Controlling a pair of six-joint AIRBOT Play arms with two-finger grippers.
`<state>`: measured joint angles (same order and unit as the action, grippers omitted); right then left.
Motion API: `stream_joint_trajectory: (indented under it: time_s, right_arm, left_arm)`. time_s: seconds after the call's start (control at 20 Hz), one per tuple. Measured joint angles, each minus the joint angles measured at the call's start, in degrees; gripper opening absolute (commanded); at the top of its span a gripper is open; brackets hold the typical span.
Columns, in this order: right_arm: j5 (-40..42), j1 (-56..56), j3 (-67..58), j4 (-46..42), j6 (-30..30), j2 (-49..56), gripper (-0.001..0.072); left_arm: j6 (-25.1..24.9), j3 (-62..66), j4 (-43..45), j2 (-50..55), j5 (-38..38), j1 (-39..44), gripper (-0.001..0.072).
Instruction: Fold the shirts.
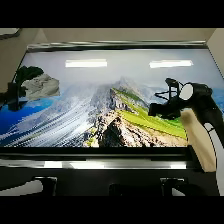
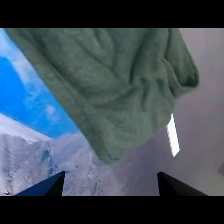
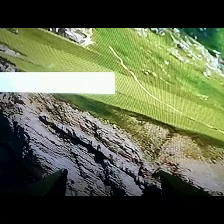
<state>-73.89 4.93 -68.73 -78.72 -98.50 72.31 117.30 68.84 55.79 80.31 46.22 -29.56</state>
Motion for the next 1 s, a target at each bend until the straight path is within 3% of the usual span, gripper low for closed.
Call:
stream_joint_trajectory:
  time_s: [0.2,0.45,0.65,0.7,0.75,0.8,1.0]
  right_arm:
    - [1.7,0.0,0.0,0.0,0.1,0.0,0.0684]
    - [1.9,0.0,0.0,0.1,0.1,0.0,0.0685]
    - [0.6,0.0,0.0,0.6,-0.3,0.0,0.0685]
    - [-0.2,0.0,0.0,0.9,-0.4,0.0,0.0685]
    - [-1.1,0.0,0.0,1.2,-0.5,0.0,0.0685]
    - [-2.0,0.0,0.0,1.4,-0.6,0.0,0.0685]
    - [-4.5,0.0,-0.3,1.6,-0.8,-0.4,0.0685]
  left_arm:
    - [0.3,-2.6,-2.4,4.2,-3.6,-2.4,0.0717]
    - [-9.6,-2.0,-17.4,12.0,-12.9,1.5,0.0716]
    - [-13.4,2.6,-23.9,18.4,-17.4,4.7,0.0704]
    - [-13.9,3.7,-24.6,19.6,-18.3,5.2,0.0529]
    - [-14.3,4.6,-25.2,20.5,-19.4,5.6,0.0246]
    - [-14.5,5.2,-25.6,21.1,-20.0,5.7,0.0061]
    - [-16.7,6.4,-26.4,21.3,-18.8,5.8,0.0028]
